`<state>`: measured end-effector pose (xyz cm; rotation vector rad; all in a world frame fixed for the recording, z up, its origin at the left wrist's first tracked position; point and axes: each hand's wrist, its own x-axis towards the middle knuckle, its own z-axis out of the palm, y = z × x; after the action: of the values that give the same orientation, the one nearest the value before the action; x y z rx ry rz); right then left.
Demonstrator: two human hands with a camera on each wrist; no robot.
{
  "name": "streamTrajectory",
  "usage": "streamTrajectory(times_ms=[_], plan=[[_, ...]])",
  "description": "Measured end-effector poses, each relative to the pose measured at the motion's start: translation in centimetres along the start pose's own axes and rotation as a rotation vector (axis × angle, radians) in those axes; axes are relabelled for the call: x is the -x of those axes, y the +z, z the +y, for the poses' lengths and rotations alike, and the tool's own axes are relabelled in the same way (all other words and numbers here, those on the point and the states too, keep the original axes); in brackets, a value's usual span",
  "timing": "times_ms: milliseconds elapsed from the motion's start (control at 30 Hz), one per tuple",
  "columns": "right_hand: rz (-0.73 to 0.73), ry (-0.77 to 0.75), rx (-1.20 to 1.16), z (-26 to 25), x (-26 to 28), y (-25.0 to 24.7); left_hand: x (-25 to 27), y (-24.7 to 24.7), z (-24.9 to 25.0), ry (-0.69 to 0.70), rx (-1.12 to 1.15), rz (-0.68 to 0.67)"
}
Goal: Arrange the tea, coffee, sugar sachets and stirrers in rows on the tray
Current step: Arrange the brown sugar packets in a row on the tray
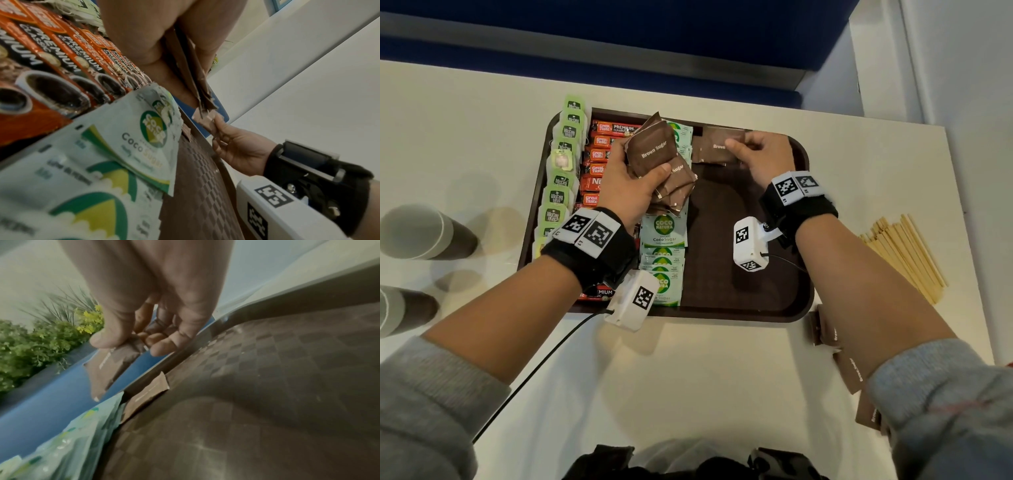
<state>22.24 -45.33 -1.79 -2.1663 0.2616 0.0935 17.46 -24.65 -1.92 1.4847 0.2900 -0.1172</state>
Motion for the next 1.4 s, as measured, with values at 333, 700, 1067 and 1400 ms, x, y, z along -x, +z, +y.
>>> streamTrajectory(times_ms=[333, 700, 1067, 1400], plan=[[-0.092, 0.147, 0.125, 0.5, -1.4, 1.7, 0.0, 0.5, 0.3, -0.013, 0.041, -0.026], [-0.007, 0.157, 0.144, 0.3, -2.0, 2.1, 0.1, 0.7, 0.4, -0.004, 0.050, -0.045], [0.024, 0.167, 0.144, 0.6, -1.6, 2.3, 0.3, 0.8, 0.4, -0.015, 0.052, -0.047], [-0.033, -0.047, 0.083, -2.2, 0.7, 0.9, 0.8, 1.1, 0.5, -0.035, 0.048, -0.046]])
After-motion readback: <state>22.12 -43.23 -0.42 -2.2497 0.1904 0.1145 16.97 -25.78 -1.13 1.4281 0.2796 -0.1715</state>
